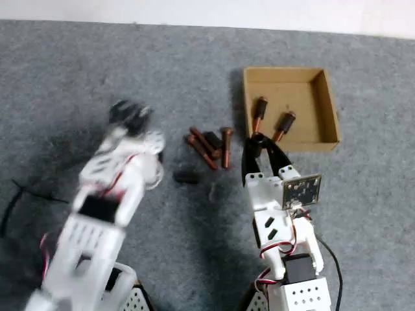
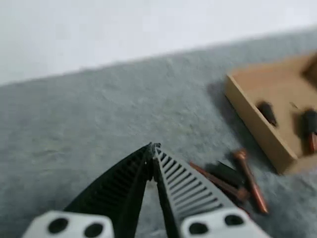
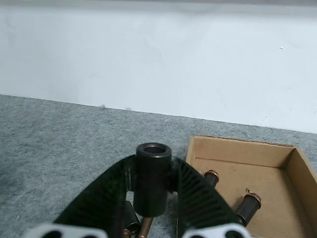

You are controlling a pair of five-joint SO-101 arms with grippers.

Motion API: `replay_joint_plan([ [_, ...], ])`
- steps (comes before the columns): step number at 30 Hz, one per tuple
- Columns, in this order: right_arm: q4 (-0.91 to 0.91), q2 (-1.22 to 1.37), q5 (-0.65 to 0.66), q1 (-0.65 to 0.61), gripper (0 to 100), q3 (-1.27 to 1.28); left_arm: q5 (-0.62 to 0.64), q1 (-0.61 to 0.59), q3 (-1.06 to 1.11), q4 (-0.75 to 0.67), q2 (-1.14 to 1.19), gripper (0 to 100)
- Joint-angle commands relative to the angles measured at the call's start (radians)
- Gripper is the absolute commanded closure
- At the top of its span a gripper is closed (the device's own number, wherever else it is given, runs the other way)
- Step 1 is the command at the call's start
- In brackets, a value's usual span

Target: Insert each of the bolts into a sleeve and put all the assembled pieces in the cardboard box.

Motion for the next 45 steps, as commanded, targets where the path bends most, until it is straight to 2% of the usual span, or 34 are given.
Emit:
replay_joint_plan([
  [1,0.002,-0.024,0.011,0.01,98.9,0.119,0.012,0.059,-0.213,-0.017,0.321,99],
  [5,0.002,-0.024,0.011,0.012,98.9,0.119,0.038,0.059,-0.381,0.012,0.599,97],
  [10,-0.001,-0.024,0.011,0.012,98.9,0.119,0.299,0.048,-0.549,0.066,0.866,85],
  [15,-0.001,-0.025,0.011,0.012,98.9,0.119,0.437,0.048,-0.656,0.132,0.984,85],
  [22,-0.001,-0.027,0.011,0.012,98.8,0.119,0.443,0.062,-0.624,0.201,0.998,85],
  [27,-0.001,-0.028,0.012,0.012,98.8,0.119,0.446,0.104,-0.647,0.342,1.0,85],
  [31,-0.001,-0.028,0.012,0.012,98.8,0.119,0.531,0.127,-0.685,0.419,1.007,85],
  [34,-0.001,-0.028,0.012,0.012,98.8,0.119,0.572,0.124,-0.693,0.414,1.007,84],
  [39,-0.001,-0.028,0.012,0.012,98.8,0.119,0.572,0.13,-0.685,0.311,1.015,85],
  [45,-0.001,-0.027,0.012,0.012,98.8,0.119,0.574,0.154,-0.751,0.311,1.145,85],
])
